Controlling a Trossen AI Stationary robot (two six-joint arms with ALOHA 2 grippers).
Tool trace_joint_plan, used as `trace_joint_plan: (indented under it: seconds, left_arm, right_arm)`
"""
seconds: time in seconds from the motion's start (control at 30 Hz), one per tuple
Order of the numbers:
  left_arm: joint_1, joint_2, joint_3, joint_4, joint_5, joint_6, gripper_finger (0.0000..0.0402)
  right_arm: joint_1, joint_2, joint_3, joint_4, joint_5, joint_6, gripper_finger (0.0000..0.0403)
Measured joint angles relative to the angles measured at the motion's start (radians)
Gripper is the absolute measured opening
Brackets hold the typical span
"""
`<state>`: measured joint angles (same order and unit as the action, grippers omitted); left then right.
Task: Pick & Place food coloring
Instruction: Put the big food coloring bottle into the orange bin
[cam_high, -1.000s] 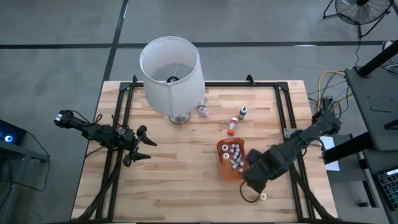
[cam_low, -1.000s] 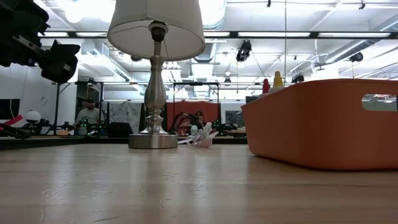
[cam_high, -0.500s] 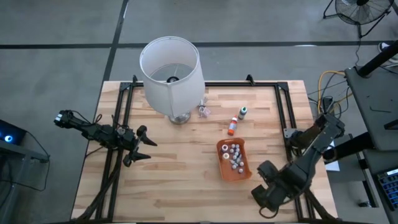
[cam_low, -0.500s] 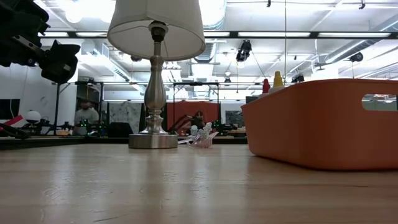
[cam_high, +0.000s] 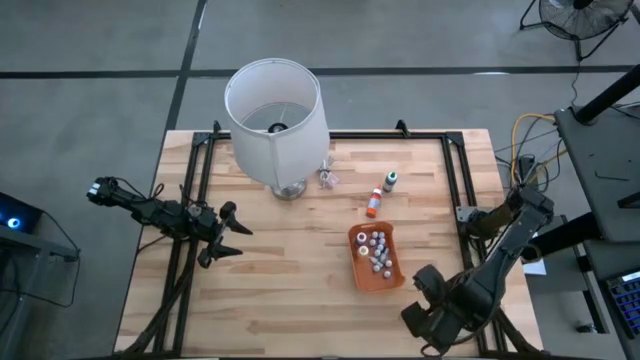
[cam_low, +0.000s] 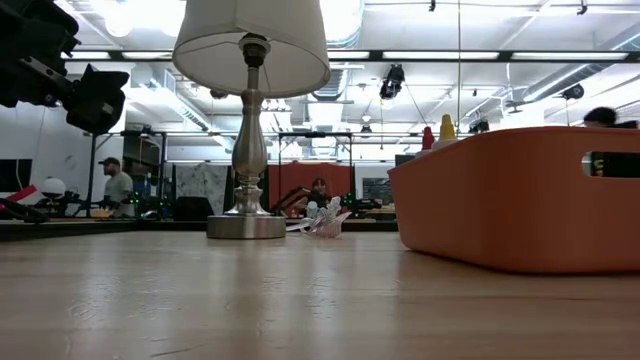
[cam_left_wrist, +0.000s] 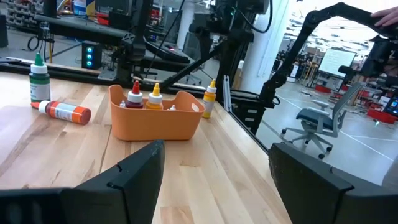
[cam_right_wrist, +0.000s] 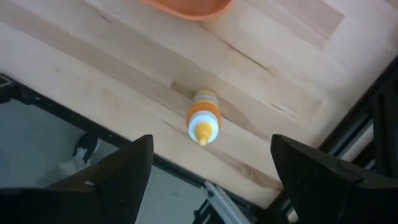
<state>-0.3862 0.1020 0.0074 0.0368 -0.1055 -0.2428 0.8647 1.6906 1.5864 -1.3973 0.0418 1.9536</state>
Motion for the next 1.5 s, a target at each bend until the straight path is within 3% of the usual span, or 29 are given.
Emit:
trace_joint_plan:
  seconds: [0.7,1.17,1.3,1.5]
  left_arm:
    - [0.000,0.000,0.000,0.000,0.000,0.000,0.0259]
    - [0.000,0.000,0.000,0.000,0.000,0.000,0.0259]
    - [0.000,0.000,0.000,0.000,0.000,0.000,0.0259]
    - [0.000,0.000,0.000,0.000,0.000,0.000,0.0259]
  right_arm:
    - [0.056,0.142,-0.073,0.139,0.007,-0.123,0.0301]
    - [0.056,0.137,-0.169,0.208,0.011,-0.124,0.0289]
    - [0.056,0.137,-0.169,0.228,0.011,-0.138,0.0262]
    - [0.056,0.137,-0.169,0.236,0.003,-0.143,0.0190]
